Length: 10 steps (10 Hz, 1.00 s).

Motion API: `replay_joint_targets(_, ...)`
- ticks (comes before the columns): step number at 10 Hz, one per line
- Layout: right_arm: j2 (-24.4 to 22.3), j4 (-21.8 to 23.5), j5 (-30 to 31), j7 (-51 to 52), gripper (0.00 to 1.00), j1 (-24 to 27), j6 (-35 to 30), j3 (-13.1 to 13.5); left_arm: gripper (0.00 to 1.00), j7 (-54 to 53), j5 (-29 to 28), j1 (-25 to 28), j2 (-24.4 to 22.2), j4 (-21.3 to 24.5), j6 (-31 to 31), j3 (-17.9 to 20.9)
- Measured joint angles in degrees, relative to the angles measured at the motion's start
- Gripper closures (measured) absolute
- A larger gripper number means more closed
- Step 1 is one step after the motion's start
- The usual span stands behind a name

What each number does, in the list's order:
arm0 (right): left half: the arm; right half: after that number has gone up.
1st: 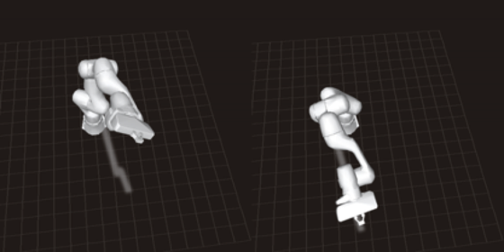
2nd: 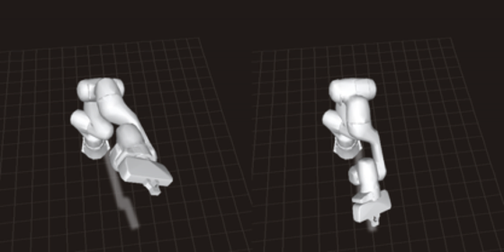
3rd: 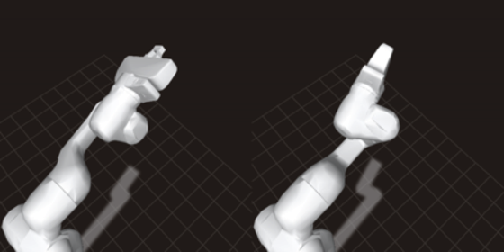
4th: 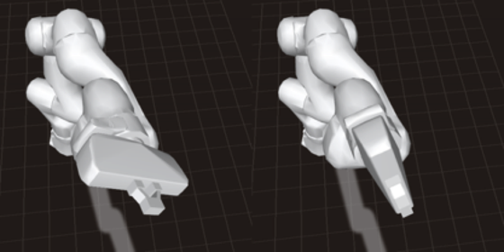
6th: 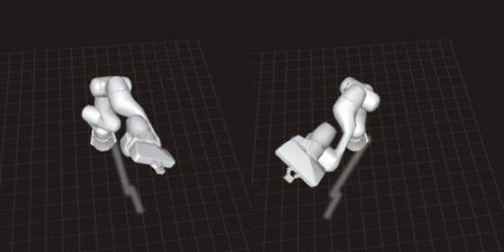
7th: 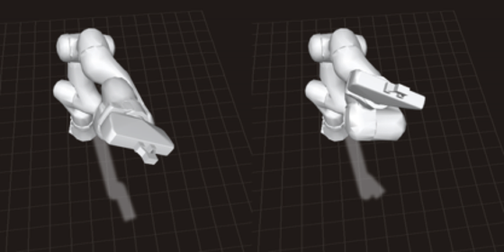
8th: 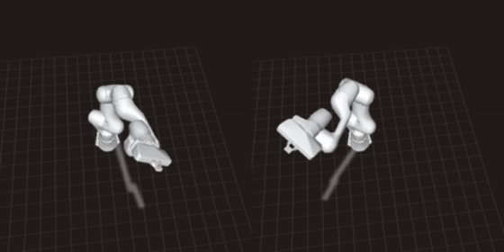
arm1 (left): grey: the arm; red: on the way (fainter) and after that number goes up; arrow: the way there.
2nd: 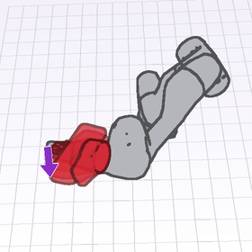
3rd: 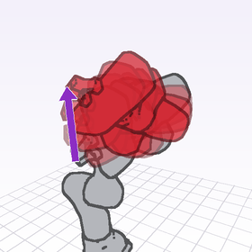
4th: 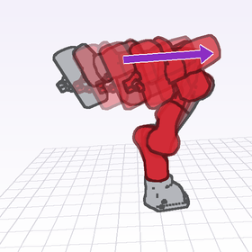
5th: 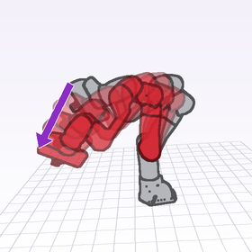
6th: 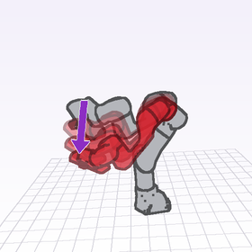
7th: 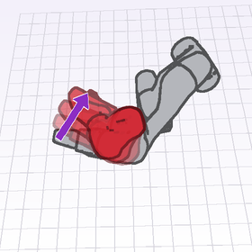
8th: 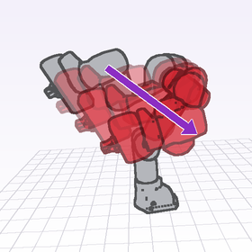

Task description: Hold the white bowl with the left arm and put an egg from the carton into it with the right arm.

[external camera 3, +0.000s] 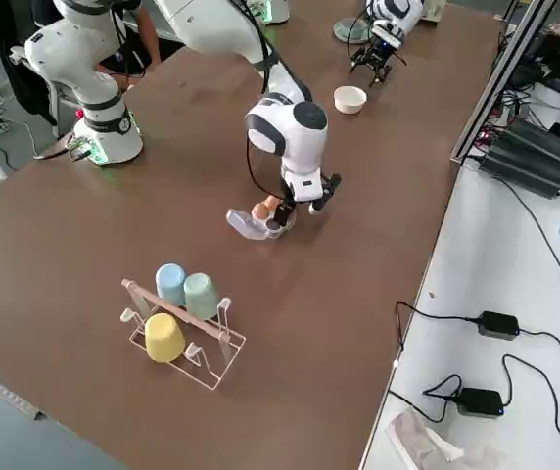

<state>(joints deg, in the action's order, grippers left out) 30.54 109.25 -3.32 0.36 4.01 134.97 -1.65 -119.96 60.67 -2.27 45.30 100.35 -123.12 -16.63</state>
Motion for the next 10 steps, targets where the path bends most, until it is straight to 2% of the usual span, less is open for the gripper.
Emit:
replay_joint_targets(6, -0.13, 1.10, 0.00, 0.04, 0.04, 0.00, -0.02, 0.00, 0.00, -3.33, 3.98, -4.38, 2.71, -1.75, -4.53, -0.08)
replay_joint_targets(10, -1.06, 1.49, 0.00, 0.04, 0.05, 0.00, -0.99, 0.00, 0.00, -4.18, 6.87, -5.21, 3.72, -3.45, -5.42, -0.08)
